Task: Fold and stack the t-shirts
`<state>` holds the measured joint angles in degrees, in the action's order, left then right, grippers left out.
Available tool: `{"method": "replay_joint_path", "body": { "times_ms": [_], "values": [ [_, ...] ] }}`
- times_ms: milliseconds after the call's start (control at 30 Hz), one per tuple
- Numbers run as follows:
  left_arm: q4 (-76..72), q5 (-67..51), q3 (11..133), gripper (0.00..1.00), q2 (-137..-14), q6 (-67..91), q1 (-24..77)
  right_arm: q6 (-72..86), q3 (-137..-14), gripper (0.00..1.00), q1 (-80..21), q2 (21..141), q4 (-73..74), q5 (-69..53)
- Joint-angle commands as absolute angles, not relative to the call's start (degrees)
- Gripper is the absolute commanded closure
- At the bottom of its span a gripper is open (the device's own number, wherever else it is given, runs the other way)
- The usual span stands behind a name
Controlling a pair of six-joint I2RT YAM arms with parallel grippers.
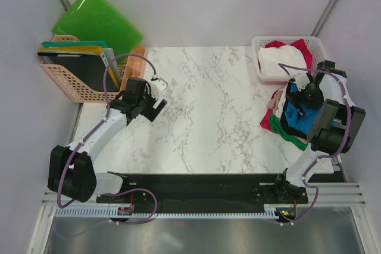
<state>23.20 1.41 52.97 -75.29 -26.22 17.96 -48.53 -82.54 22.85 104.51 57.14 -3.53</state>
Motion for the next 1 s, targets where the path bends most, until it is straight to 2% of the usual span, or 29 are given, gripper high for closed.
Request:
{"method": "replay_joint_path", "body": {
  "times_ms": [0,333,533,733,900,967],
  "values": [
    [21.01,1.93,53.44,0.00,-74.44,-25.66,17.67,-46.85,-84.19,0.02,19.25,106.87,51.42,-10.72],
    [20.83,1.41,52.82,0.00,-74.18,-25.58,17.58,-47.11,-82.44,0.02,19.16,102.49,52.73,-9.67],
    [20.65,0.70,52.74,0.00,-74.62,-25.40,17.58,-45.01,-85.34,0.02,19.16,92.92,56.77,-10.36],
    [20.13,0.18,52.12,0.00,-75.06,-25.23,17.58,-39.03,-88.59,0.02,19.16,78.34,58.97,-14.76],
    [19.95,0.18,51.51,0.00,-74.36,-24.96,17.49,-31.57,-89.21,0.02,19.25,73.74,60.90,-10.82],
    [19.78,0.18,50.98,0.00,-73.66,-25.22,17.58,-30.06,-89.30,0.02,20.65,75.14,67.21,-13.68]
  ]
}}
